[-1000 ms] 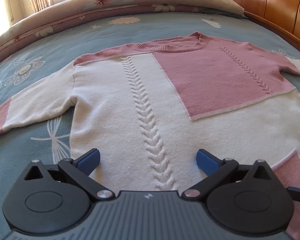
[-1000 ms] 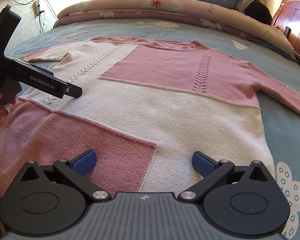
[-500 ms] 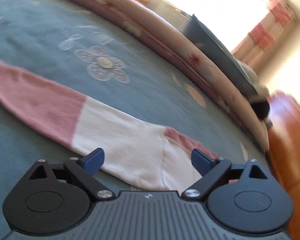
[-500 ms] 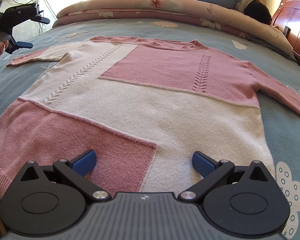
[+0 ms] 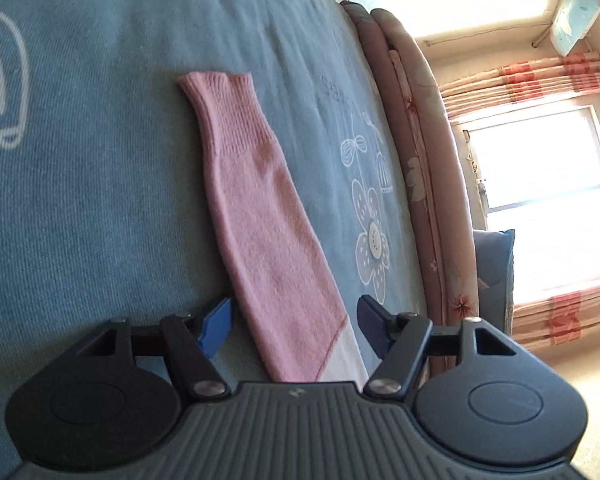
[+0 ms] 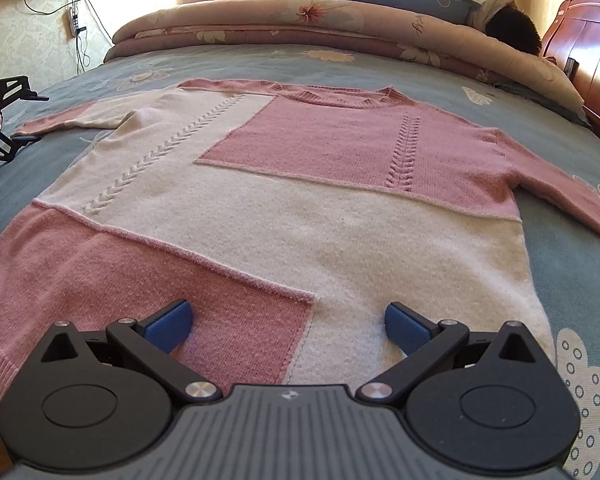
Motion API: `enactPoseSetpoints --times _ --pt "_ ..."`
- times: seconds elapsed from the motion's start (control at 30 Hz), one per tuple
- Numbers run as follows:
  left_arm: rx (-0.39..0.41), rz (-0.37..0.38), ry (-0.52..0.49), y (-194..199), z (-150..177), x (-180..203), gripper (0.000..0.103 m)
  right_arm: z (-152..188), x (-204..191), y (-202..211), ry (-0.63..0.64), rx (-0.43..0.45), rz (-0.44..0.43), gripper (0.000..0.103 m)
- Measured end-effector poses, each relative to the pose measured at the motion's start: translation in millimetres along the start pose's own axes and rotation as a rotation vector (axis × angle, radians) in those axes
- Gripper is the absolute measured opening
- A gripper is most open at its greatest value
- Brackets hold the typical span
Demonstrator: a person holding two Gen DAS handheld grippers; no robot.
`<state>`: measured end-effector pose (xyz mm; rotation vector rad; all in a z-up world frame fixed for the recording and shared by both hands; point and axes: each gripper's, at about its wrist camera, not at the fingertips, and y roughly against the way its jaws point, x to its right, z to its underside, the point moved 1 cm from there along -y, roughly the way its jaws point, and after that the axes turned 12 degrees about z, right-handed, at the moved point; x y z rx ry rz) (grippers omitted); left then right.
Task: Fold clothes
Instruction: 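Grasp the pink cuff of the sleeve with the left gripper, then lift the pink-cuffed sleeve and carry it across the sweater front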
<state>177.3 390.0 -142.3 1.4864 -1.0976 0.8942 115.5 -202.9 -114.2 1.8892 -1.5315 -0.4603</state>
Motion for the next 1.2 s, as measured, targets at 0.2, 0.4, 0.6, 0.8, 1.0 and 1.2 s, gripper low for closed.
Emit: enactPoseSetpoints --times 0.2,0.4,0.6,0.8,1.0,1.2 --pt "0.052 0.0 -0.008 -17 -18 1 0.067 0 -1 -1 -0.001 0.009 0.001 0.103" --pt "0.057 -0.053 -0.093 -28 -26 11 0.064 0 -2 -2 -0.002 0.016 0.005 0.103" --pt "0.01 -0.278 -0.259 -32 -25 27 0.004 0 -2 -2 0.001 0.016 0.008 0.103" --pt "-0.03 -0.365 -0.35 -40 -22 52 0.004 -1 -3 -1 0.004 0.01 0.009 0.103" --pt "-0.051 -0.356 -0.437 -31 -15 86 0.004 -1 -4 2 0.009 0.001 0.02 0.103" --pt "-0.049 -0.318 -0.506 -25 -4 127 0.004 -2 -4 6 0.011 -0.003 0.02 0.103"
